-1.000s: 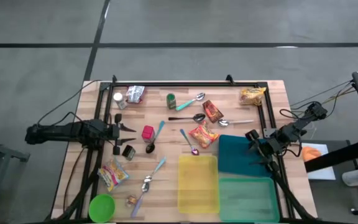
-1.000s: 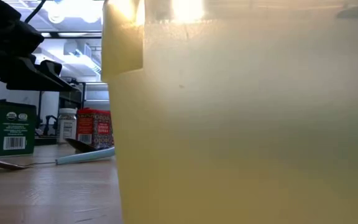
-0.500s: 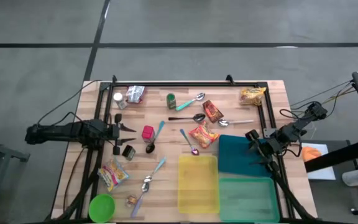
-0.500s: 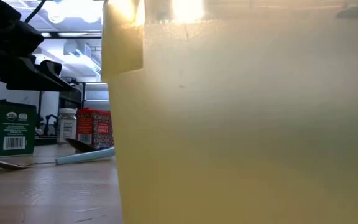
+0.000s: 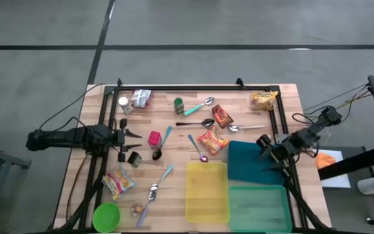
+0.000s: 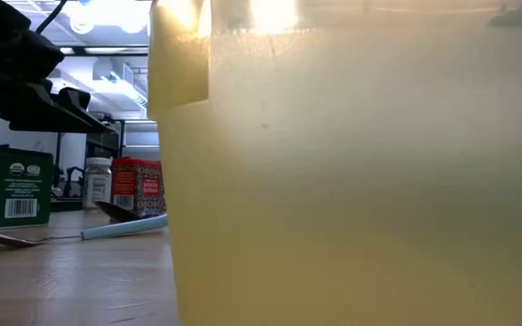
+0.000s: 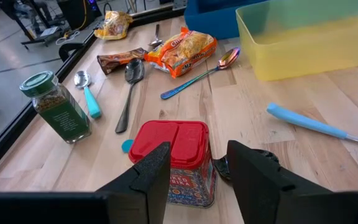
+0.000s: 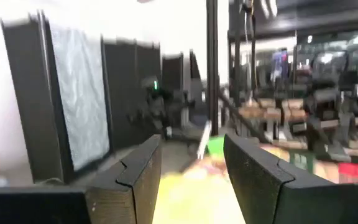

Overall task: Pick & Place Food Item
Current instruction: Put the yellow noodle pack into the blue bin

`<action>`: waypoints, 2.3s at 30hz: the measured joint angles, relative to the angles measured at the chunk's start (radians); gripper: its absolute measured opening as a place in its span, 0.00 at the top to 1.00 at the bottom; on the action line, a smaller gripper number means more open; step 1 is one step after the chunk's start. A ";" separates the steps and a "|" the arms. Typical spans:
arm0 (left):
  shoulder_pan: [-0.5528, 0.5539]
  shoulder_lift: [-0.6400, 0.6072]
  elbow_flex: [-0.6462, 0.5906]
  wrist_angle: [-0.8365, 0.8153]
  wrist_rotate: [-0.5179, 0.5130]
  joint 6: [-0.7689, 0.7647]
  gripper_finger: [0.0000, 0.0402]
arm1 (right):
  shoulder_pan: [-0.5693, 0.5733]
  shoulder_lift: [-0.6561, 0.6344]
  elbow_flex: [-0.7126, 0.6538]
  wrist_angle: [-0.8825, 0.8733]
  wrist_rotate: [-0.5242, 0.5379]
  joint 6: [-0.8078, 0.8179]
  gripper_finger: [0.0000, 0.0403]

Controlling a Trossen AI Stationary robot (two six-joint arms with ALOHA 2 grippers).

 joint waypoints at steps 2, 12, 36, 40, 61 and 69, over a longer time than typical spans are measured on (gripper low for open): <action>0.000 0.000 0.000 0.000 0.000 0.000 0.61 | -0.001 0.000 0.005 0.048 0.026 -0.015 0.57; 0.000 0.000 0.000 0.000 0.000 0.000 0.60 | -0.001 0.089 0.193 0.009 0.240 -0.040 0.57; 0.000 0.000 0.000 0.000 0.000 0.000 0.60 | -0.130 0.807 1.051 -1.396 0.783 0.493 0.57; 0.000 0.000 0.000 0.000 0.000 0.000 0.60 | -0.239 0.904 1.130 -1.577 0.680 0.593 0.57; 0.000 0.000 0.000 0.000 0.000 0.000 0.61 | -0.559 1.136 1.117 -1.651 0.420 0.865 0.57; 0.000 0.000 0.000 0.000 0.000 0.000 0.61 | -0.888 1.173 1.110 -1.603 0.367 0.695 0.40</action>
